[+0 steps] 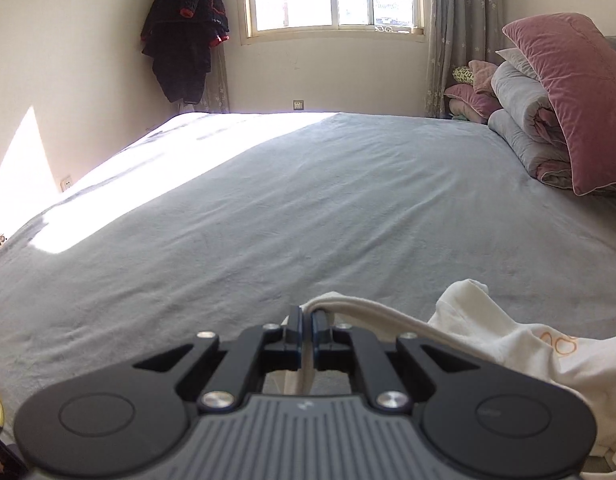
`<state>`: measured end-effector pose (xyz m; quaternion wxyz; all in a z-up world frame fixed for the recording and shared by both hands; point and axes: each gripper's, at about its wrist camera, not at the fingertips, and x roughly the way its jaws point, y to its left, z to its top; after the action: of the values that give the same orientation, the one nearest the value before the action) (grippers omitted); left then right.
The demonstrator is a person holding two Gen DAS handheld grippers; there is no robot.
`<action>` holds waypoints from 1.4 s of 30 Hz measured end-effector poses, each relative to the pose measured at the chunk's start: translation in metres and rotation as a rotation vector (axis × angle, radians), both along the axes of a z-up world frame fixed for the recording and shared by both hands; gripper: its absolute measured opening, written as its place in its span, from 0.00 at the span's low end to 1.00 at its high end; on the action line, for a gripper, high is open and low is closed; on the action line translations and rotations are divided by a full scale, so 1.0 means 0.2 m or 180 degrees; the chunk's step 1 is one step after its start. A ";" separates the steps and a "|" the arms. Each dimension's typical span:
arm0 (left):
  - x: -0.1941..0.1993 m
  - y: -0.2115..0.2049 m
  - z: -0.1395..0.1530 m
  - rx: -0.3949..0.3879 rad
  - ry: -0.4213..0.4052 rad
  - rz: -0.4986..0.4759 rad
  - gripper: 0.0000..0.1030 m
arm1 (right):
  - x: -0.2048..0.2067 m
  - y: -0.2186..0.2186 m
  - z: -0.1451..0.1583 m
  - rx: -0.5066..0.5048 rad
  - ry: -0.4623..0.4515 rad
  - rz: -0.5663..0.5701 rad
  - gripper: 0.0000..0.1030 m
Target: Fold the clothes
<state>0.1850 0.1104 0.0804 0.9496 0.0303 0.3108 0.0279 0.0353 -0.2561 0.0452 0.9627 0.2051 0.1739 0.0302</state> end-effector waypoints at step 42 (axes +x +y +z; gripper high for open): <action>-0.48 -1.00 -0.44 -0.1234 0.0921 -0.1954 0.48 | -0.01 -0.05 -0.02 0.0172 0.0143 0.0064 0.17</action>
<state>0.0883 -0.0896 -0.0085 0.8483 -0.0545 0.4174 -0.3212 0.0338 -0.2651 0.0419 0.9523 0.2300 0.1966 0.0399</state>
